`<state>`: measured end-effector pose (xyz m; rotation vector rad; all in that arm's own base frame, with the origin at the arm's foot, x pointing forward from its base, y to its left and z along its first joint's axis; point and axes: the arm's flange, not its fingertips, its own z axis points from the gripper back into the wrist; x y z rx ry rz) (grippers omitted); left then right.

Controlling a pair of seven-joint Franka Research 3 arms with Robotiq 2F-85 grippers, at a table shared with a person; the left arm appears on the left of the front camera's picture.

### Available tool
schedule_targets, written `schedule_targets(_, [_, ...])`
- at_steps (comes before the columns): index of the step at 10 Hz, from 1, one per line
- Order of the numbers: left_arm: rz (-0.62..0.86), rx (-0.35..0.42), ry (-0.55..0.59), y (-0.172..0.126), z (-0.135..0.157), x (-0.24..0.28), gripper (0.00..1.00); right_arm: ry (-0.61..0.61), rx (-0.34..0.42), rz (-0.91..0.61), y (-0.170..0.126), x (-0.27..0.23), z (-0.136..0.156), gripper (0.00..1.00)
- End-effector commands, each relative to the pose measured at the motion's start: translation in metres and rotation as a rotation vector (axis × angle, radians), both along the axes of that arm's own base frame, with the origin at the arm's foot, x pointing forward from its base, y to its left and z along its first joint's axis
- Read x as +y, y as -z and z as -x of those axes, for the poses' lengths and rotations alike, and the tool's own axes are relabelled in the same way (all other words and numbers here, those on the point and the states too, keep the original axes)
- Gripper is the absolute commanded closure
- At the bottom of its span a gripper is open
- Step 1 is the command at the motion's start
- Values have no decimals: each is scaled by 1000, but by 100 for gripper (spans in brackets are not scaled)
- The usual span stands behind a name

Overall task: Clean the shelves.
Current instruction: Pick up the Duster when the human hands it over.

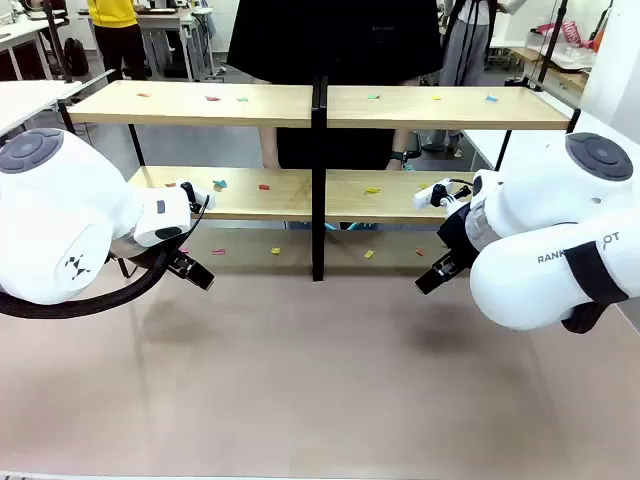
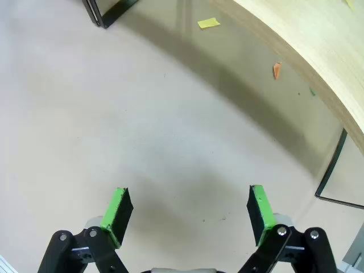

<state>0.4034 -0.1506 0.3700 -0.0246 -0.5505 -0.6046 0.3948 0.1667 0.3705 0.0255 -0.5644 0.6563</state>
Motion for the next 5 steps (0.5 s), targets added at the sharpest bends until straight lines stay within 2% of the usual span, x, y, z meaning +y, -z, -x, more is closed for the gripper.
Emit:
schedule_targets(1, [0,0,0,0,0,0,0,0,0,0,0,0,0,0])
schedule_targets(5, [0,0,0,0,0,0,0,0,0,0,0,0,0,0])
